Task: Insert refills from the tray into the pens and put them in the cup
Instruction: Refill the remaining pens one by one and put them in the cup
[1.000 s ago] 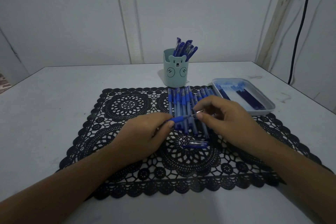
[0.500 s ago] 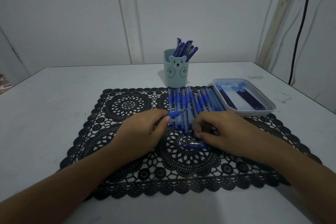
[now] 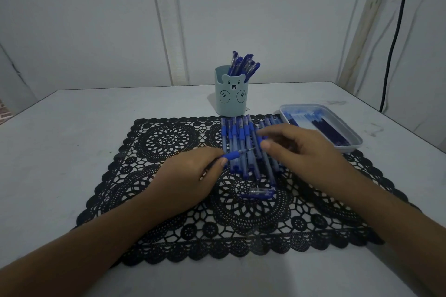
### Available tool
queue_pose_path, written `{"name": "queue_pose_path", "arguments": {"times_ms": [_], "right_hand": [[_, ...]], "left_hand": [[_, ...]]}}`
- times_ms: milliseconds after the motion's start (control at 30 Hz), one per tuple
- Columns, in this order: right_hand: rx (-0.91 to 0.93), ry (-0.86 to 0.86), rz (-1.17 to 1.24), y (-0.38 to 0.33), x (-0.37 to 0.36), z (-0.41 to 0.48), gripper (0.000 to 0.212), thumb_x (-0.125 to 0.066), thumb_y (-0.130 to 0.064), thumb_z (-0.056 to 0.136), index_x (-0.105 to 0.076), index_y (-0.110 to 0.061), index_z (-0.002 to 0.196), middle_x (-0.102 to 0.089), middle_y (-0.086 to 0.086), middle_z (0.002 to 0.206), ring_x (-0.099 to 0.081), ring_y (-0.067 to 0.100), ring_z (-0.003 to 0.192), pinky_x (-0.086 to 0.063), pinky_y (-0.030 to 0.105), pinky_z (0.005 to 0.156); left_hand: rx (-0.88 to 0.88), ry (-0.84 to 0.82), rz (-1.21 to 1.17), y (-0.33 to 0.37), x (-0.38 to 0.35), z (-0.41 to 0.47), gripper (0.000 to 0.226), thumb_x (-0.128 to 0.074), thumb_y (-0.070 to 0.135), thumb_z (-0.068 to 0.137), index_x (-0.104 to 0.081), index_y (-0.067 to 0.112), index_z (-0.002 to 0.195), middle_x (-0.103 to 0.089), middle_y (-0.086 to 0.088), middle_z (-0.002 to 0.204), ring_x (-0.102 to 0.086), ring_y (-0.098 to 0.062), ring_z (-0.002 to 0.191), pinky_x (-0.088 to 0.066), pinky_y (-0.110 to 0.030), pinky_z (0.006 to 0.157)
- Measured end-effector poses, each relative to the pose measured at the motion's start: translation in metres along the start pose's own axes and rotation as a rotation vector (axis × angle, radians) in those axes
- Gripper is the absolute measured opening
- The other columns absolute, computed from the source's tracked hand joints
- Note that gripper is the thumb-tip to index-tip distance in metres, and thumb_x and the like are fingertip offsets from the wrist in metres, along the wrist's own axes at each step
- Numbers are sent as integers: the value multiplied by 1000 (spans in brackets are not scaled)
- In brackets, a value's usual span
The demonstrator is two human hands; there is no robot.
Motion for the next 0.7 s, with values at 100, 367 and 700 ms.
{"name": "queue_pose_path", "arguments": {"times_ms": [100,367,700], "right_hand": [[8,-79,-46,-1,-16,-3,20,-63,-26,82,-65,-29,101,-61,-18,77,-54,-9,71,-41,4,63],[-225,180,318,36,22,7,22,-49,-7,91,-58,-20,75,-61,-6,60,-55,7,58,-45,21,54],[-129,711,-18,57,80,-3,6,-53,-8,87,-54,-13,84,-60,2,78,-55,8,67,-42,6,65]], "left_hand": [[-54,-22,41,6,-1,0,35,-36,36,92,-63,17,105,-63,9,78,-50,-2,62,-42,-16,53],[168,-20,-46,-11,-1,0,29,-35,43,88,-60,30,96,-55,14,66,-51,-4,71,-33,-15,51],[231,36,-53,-18,4,1,35,-33,43,85,-61,26,95,-56,11,65,-52,-7,65,-39,-23,52]]}}
Point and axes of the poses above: each hand's wrist, its own z-axis towards the middle knuckle, its own x-axis out of the back of the hand, y = z × x, the point moved 8 cm from there along z, towards the middle knuckle
